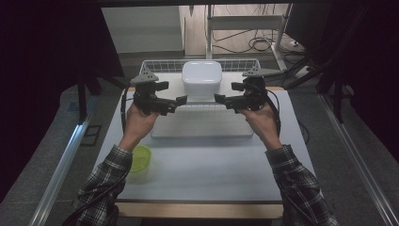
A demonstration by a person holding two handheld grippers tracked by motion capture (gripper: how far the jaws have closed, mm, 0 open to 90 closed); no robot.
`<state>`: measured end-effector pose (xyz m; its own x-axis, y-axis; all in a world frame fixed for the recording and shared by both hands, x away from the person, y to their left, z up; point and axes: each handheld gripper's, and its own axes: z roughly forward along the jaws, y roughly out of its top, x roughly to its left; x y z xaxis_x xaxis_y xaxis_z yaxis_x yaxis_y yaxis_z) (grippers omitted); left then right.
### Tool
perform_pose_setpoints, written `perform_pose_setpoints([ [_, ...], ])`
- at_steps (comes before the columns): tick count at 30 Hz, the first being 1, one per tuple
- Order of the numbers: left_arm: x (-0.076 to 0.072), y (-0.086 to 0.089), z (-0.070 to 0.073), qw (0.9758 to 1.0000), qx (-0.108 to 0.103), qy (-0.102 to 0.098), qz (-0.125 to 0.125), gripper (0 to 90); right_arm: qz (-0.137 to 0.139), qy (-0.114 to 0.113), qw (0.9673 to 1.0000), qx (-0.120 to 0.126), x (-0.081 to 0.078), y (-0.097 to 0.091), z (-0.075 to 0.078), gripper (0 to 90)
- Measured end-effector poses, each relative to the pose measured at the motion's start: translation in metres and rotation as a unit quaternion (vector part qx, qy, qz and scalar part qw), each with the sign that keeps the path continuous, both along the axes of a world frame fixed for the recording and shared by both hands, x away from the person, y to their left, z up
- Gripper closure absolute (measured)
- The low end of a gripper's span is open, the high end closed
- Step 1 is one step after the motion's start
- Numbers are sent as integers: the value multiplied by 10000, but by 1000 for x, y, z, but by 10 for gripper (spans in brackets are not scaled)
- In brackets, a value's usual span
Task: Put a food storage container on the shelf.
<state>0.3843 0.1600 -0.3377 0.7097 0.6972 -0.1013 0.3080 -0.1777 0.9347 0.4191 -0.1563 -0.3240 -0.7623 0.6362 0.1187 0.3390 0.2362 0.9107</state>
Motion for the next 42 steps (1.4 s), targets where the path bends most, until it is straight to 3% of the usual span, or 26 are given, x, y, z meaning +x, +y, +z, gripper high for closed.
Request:
perform_pose_setpoints([
  [8,-26,-7,-18,9998,136,-35,-103,28,152,9,9999,-66,-20,-4,-19,96],
  [15,-44,-8,-30,9991,-23,-220,-375,30,266,-44,9994,-224,-34,-5,-33,79],
  [22,-61,-9,-51,9985,131,-108,-517,30,369,-58,9990,-263,-49,-9,-46,68],
  [27,-67,-8,-62,9987,105,-76,-494,21,389,-144,9987,-300,-56,-11,-54,71],
  [29,-71,-6,-74,9990,80,-21,-449,14,422,-205,9985,-270,-61,-15,-61,74],
  [42,-86,-3,-106,9984,39,146,-541,0,427,23,9980,-461,-74,-22,-95,54],
])
